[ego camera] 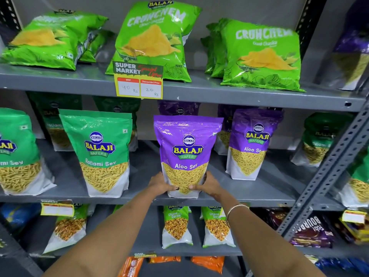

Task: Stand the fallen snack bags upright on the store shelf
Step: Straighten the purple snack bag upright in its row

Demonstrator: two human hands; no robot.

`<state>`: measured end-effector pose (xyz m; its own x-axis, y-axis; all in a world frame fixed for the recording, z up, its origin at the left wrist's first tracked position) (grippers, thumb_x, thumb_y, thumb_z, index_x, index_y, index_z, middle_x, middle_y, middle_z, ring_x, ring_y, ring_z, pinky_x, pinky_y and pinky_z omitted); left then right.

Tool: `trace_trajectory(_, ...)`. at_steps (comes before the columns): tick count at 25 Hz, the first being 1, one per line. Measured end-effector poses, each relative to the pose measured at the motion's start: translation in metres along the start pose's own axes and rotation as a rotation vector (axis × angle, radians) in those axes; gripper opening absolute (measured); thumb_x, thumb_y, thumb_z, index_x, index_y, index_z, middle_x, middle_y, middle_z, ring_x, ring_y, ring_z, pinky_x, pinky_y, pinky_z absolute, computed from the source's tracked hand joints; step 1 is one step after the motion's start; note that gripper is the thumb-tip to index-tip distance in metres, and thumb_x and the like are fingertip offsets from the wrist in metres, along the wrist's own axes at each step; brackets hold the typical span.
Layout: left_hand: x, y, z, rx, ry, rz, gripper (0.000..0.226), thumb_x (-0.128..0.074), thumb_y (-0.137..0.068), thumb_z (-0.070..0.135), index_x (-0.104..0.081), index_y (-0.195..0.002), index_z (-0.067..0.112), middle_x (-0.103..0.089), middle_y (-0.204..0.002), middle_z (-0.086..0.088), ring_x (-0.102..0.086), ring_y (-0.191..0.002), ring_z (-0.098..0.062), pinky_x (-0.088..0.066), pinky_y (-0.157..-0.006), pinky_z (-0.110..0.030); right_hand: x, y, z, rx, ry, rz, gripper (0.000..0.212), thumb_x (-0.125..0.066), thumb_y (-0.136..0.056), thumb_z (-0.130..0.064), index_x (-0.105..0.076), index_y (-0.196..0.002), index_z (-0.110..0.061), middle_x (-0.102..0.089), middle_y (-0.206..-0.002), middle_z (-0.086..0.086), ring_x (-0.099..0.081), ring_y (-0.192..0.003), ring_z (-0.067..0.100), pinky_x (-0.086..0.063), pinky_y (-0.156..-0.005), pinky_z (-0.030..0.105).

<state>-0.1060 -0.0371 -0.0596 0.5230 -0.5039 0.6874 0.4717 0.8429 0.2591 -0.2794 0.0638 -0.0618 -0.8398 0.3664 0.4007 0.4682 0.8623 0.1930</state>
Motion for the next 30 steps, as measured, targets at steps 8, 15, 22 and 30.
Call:
trace_trajectory(8, -0.089, 0.067, 0.031, 0.264, -0.391, -0.913, 0.036, -0.037, -0.095, 0.041, -0.050, -0.089, 0.008, -0.059, -0.123, -0.022, -0.060, -0.085, -0.021, -0.033, -0.112, -0.041, 0.082, 0.022, 0.040, -0.083, 0.140, 0.230, 0.085, -0.079, -0.070, -0.020, -0.030, -0.135, 0.002, -0.046, -0.136, 0.015, -0.046, -0.125, 0.029, -0.038, -0.108, 0.040)
trace_trajectory(15, -0.136, -0.006, 0.154, -0.088, 0.151, -0.422, 0.069, -0.066, -0.081, 0.034, -0.035, -0.136, 0.007, -0.054, -0.118, -0.008, -0.053, -0.107, -0.020, -0.048, -0.092, -0.037, 0.216, 0.001, 0.073, -0.088, 0.127, 0.402, 0.083, -0.081, -0.067, -0.020, -0.034, -0.132, 0.003, -0.048, -0.133, 0.020, -0.047, -0.126, 0.034, -0.040, -0.102, 0.038)
trace_trajectory(22, -0.170, -0.093, 0.186, -0.136, 0.447, -0.072, 0.108, -0.087, -0.045, 0.037, -0.039, -0.135, 0.002, -0.051, -0.140, -0.014, -0.047, -0.130, -0.028, -0.039, -0.109, -0.042, 0.250, -0.072, 0.098, -0.007, -0.060, 0.188, 0.086, -0.088, -0.050, -0.028, -0.042, -0.120, -0.009, -0.052, -0.131, 0.010, -0.052, -0.120, 0.028, -0.043, -0.105, 0.044)
trace_trajectory(30, -0.177, -0.067, 0.176, -0.034, 0.357, 0.081, 0.045, -0.079, -0.052, 0.027, -0.060, -0.091, 0.014, -0.069, -0.109, -0.019, -0.065, -0.101, -0.031, -0.050, -0.097, -0.048, 0.247, -0.052, 0.097, 0.066, -0.179, 0.058, 0.044, -0.079, -0.065, 0.004, -0.045, -0.084, -0.017, -0.059, -0.092, 0.004, -0.057, -0.085, 0.018, -0.053, -0.072, 0.019)
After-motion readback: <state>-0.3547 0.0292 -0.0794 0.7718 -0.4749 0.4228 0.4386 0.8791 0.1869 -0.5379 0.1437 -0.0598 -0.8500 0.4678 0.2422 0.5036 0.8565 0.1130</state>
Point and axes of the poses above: each hand's wrist, its own y-axis away from the middle knuckle, its own x-axis out of the back of the hand, z = x × y, the point moved 9 cm from there along -y, towards the middle knuckle
